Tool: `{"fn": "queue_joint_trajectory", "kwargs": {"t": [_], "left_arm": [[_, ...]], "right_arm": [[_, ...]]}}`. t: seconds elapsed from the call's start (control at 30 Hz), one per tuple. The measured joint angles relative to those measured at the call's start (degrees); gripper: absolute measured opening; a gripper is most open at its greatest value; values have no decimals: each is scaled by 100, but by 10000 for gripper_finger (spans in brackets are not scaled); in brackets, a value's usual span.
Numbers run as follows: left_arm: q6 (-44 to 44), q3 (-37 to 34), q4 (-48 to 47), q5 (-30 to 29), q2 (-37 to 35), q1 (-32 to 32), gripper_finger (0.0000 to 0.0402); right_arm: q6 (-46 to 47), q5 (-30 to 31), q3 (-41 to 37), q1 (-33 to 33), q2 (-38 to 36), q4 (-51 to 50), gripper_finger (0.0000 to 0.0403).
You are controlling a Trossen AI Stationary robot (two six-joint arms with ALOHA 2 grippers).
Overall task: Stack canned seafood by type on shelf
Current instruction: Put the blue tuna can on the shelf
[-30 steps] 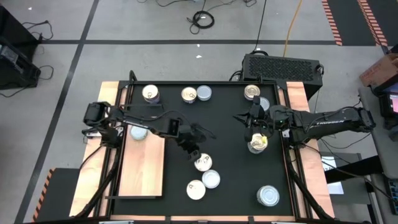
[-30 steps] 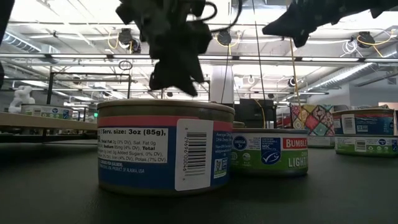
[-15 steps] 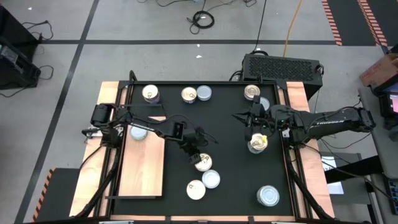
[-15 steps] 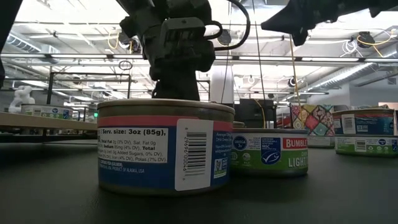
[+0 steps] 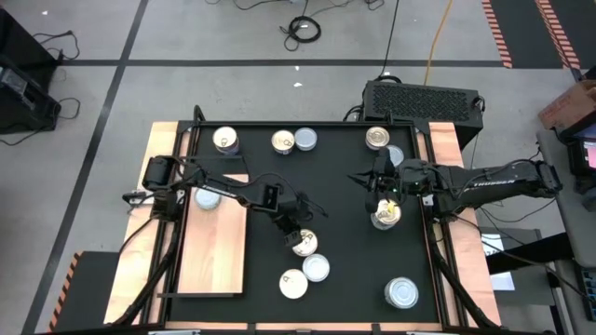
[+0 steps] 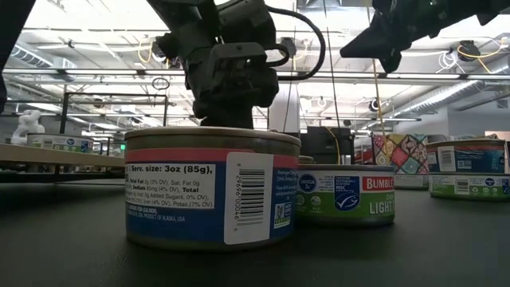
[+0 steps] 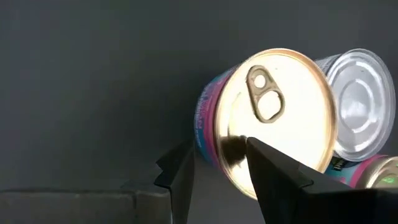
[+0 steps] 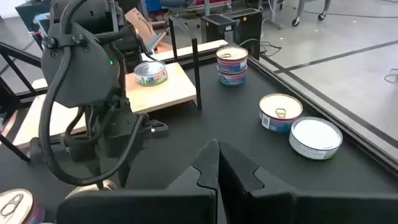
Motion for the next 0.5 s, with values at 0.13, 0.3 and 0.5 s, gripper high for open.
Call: {"fn": "queue_joint_trajectory", "kwargs": {"t": [0.13,0.3,0.5], "left_arm": [[94,4,17,60,27,4,147],[105,4,31,63,29,2,146],[252,4,33,193,29,2,88]], "right_arm": [[91,-5,0,7,-2,-24,0],[93,-289,0,17,-2,-1,0],[-107,-296,2,33,-2,317,0]]}}
